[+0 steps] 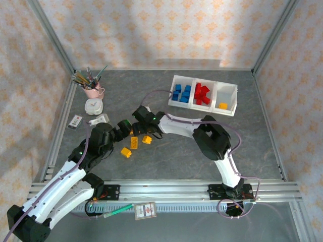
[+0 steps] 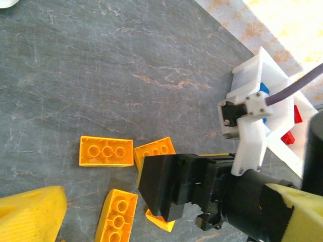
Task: Sort the legos into containers by color
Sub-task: Pick up the lego from the center of the table.
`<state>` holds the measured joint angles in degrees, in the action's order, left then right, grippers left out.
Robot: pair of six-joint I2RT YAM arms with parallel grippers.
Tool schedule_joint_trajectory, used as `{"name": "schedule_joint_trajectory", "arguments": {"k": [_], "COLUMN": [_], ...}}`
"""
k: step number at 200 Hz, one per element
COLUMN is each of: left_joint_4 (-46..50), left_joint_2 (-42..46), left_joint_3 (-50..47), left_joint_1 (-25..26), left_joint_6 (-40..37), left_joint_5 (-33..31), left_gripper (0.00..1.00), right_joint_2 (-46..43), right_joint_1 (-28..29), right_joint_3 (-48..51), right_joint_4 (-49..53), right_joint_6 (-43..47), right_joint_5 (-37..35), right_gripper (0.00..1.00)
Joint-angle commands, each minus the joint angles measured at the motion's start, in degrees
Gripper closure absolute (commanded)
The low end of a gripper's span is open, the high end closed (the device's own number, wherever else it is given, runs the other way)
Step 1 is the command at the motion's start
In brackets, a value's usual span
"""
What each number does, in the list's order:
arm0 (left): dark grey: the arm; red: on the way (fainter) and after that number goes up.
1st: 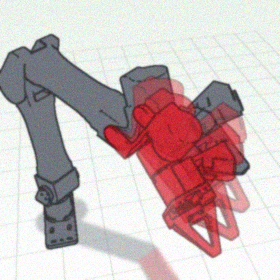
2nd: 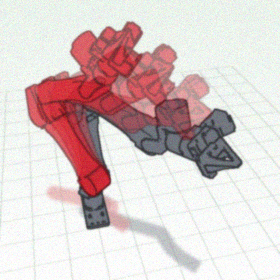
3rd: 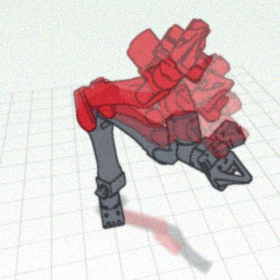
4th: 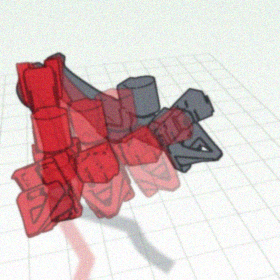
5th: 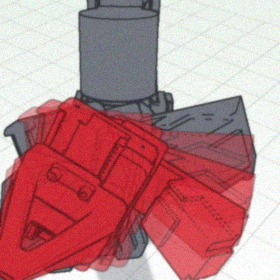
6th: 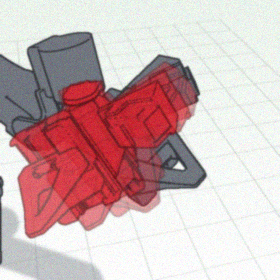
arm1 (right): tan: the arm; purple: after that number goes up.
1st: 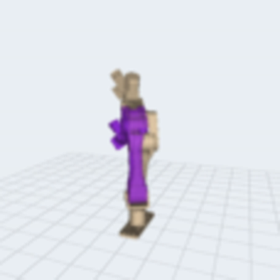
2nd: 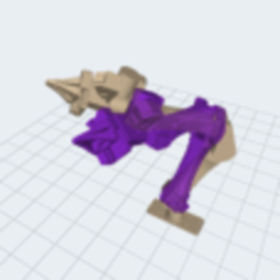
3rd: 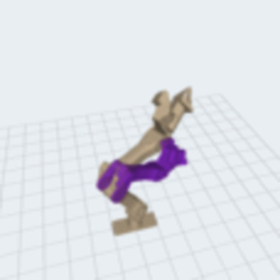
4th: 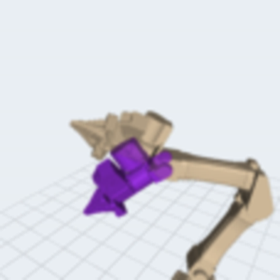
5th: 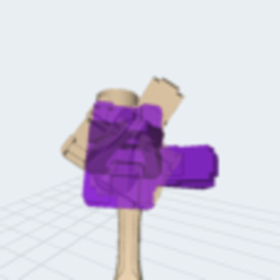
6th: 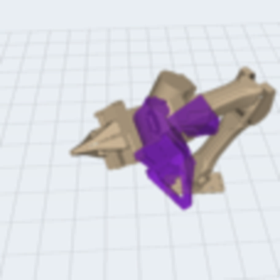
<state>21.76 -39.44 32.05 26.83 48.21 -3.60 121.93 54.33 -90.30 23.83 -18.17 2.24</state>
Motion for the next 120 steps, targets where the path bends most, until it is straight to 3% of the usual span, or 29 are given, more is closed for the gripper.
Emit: {"name": "schedule_joint_trajectory", "arguments": {"k": [1, 64, 120], "left_joint_4": [1.42, 1.45, 1.44], "left_joint_2": [1.12, 1.31, 1.38], "left_joint_3": [-0.59, -0.76, -0.86], "left_joint_1": [-0.46, -0.78, -0.93], "left_joint_6": [0.99, 0.84, 1.0], "left_joint_5": [-1.58, -2.01, -2.05], "left_gripper": [0.01, 0.01, 0.01], "right_joint_2": [2.42, 8.55, 10.91], "right_joint_1": [0.06, 0.04, 0.06], "right_joint_3": [-3.39, -10.1, -12.9], "right_joint_4": [3.48, 7.19, 8.68], "right_joint_6": [3.82, 6.46, 6.81], "right_joint_5": [-2.48, -5.17, -5.23], "right_gripper": [0.06, 0.07, 0.25]}}
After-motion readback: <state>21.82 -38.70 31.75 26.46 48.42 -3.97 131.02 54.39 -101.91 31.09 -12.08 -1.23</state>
